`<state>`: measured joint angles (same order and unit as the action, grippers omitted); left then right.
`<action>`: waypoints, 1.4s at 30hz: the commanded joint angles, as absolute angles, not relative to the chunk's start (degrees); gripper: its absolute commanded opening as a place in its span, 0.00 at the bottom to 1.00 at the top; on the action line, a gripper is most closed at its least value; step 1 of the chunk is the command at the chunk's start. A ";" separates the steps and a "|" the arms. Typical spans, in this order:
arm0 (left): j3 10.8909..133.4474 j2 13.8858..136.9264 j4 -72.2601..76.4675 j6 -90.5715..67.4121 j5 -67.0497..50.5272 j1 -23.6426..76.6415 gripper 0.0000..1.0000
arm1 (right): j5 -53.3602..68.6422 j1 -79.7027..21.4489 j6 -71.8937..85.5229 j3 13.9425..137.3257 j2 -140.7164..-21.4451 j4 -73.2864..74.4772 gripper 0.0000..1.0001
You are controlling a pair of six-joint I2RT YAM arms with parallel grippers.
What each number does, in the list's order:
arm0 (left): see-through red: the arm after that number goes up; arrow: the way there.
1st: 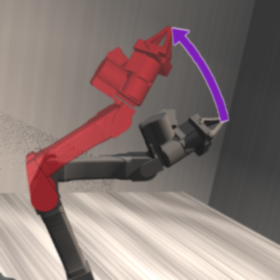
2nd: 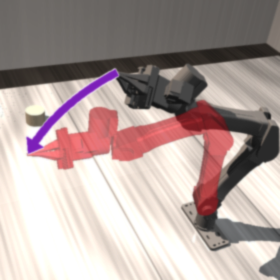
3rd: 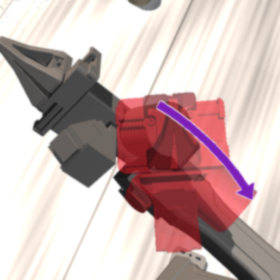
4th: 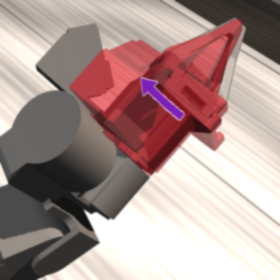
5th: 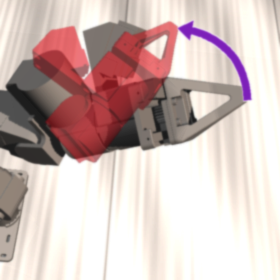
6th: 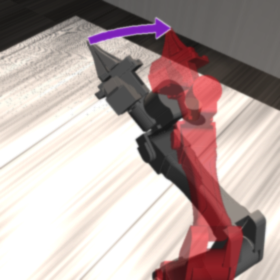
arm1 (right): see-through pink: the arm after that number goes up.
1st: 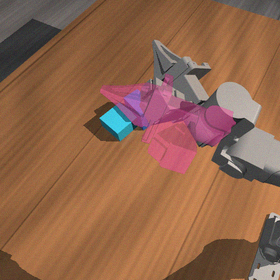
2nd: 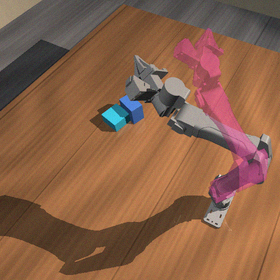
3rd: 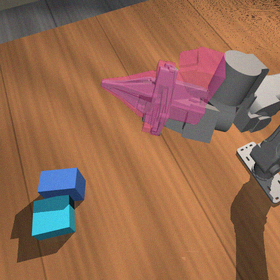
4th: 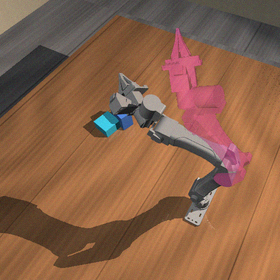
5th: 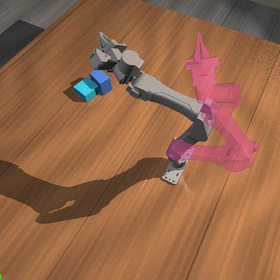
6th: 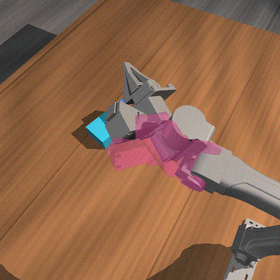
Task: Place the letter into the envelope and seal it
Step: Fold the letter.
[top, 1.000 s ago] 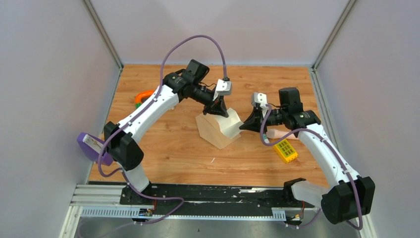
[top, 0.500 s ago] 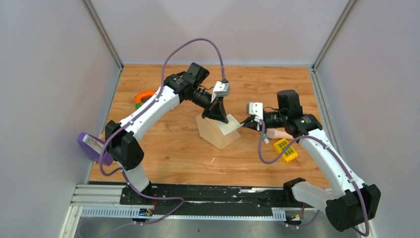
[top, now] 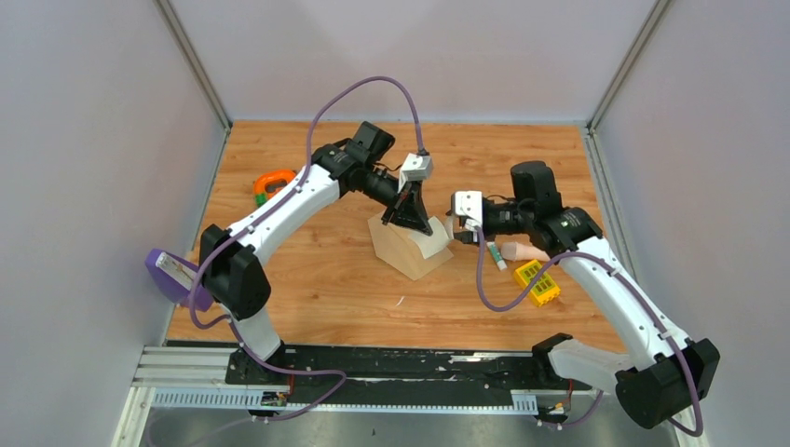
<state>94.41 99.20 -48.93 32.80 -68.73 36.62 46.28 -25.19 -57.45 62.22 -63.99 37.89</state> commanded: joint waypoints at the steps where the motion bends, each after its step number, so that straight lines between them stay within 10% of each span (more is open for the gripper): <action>1: 94.51 97.65 -46.93 32.66 -69.67 36.71 0.00 | 45.07 -25.71 -59.21 65.33 -63.52 39.13 0.51; 19: 89.75 89.37 -31.78 19.08 -77.04 26.10 0.00 | 59.66 -15.58 -51.86 61.45 -61.71 39.31 0.70; 42: 77.91 87.47 6.49 -12.47 -83.03 23.62 0.00 | 85.11 -11.13 -20.81 64.76 -73.17 17.01 0.63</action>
